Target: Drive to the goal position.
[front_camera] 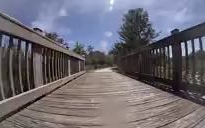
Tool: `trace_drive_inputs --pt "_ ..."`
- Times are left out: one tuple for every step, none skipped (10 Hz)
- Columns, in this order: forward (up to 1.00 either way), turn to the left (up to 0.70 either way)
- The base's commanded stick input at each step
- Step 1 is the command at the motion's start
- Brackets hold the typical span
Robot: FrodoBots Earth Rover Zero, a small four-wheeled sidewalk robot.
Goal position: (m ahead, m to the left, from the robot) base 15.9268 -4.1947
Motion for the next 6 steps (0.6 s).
trace_drive_inputs --pt "0.7 0.0" --pt "0.7 0.0" --pt "0.7 0.0" --pt "0.7 0.0" --pt "0.7 0.0" --pt "0.7 0.0"
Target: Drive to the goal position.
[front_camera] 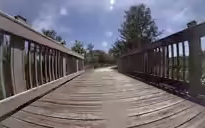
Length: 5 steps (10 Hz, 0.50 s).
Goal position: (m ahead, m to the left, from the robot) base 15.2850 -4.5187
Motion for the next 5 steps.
trace_drive_inputs --pt "0.7 0.0" --pt "0.7 0.0" --pt "0.7 0.0" --pt "0.7 0.0" --pt "0.7 0.0"
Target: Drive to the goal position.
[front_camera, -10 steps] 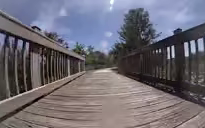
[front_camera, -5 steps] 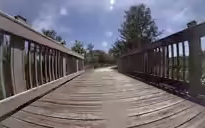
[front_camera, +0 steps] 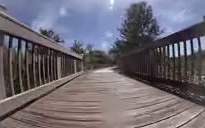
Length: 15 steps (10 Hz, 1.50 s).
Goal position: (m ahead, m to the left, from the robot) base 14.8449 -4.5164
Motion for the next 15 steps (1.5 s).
trace_drive_inputs --pt "0.7 0.0" --pt "0.7 0.0" --pt "0.7 0.0" --pt "0.7 0.0" --pt "0.7 0.0" --pt "0.7 0.0" --pt "0.7 0.0" --pt "0.7 0.0" --pt "0.7 0.0" --pt "0.7 0.0" --pt "0.7 0.0" --pt "0.7 0.0" --pt "0.7 0.0" --pt "0.7 0.0" --pt "0.7 0.0"
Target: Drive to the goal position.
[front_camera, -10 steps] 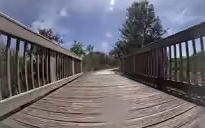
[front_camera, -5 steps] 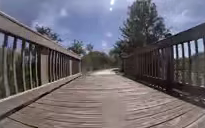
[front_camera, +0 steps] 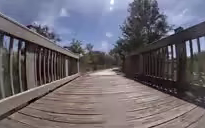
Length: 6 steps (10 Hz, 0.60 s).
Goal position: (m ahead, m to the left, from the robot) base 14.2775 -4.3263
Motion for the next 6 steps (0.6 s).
trace_drive_inputs --pt "0.7 0.0" --pt "0.7 0.0" --pt "0.7 0.0" --pt "0.7 0.0" --pt "0.7 0.0" --pt "0.7 0.0"
